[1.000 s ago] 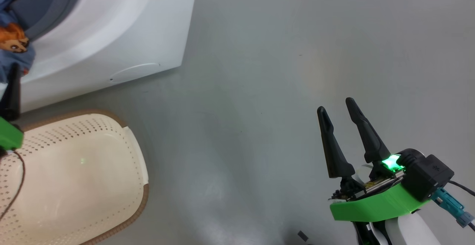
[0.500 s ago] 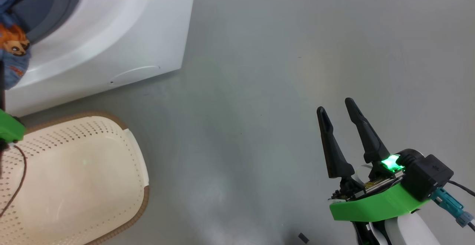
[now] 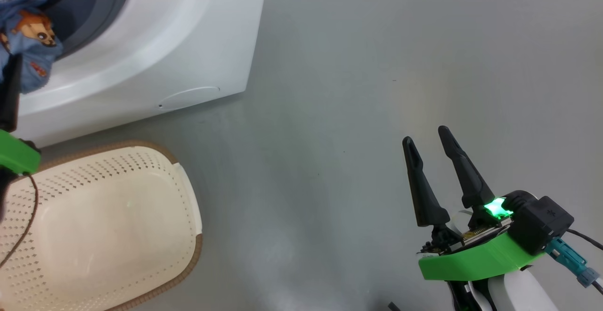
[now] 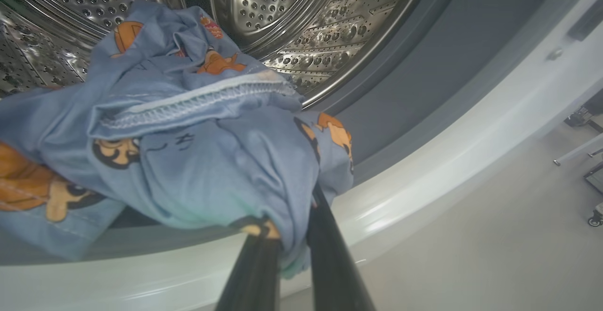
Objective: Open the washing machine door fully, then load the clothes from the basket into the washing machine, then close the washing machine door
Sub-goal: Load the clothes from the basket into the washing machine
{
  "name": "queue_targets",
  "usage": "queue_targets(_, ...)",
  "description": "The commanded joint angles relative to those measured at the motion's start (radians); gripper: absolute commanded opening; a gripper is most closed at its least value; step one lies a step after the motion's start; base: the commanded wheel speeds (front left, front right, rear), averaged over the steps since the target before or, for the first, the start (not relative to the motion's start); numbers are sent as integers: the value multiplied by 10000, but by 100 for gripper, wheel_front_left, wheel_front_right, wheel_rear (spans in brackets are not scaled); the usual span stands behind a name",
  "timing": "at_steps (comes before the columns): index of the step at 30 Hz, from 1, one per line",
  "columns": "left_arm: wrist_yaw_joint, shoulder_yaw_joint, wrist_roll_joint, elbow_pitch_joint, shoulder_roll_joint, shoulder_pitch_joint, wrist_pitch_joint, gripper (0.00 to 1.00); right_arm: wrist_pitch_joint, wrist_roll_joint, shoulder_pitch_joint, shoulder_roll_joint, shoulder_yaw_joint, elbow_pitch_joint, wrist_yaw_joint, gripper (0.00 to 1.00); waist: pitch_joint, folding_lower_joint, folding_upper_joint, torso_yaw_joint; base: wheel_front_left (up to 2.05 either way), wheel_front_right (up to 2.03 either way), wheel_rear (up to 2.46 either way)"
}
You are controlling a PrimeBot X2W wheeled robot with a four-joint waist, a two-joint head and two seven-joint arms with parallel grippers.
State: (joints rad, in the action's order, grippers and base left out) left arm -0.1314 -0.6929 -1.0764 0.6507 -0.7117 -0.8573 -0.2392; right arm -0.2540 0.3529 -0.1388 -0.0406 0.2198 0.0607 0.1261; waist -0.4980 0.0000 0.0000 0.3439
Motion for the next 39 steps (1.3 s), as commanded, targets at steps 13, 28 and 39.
queue_targets(13, 194, -97, 892, 795, -1263, -2364, 1464, 0, -78, 203, -55, -96, 334, 507, 46, 100, -716, 0, 0, 646, 0, 0, 0)
queue_targets(28, 538, -64, 2438, 1758, -1837, -6002, 990, 0, -78, 543, 553, -96, 660, 1271, 46, 100, -1988, 0, 0, 1809, 0, 0, 0)
queue_targets(39, 323, -499, 2690, 2737, -1584, -6878, 2027, 100, -78, 529, 714, -96, 683, 1342, 46, 100, -2024, 0, 0, 1785, 0, 0, 0)
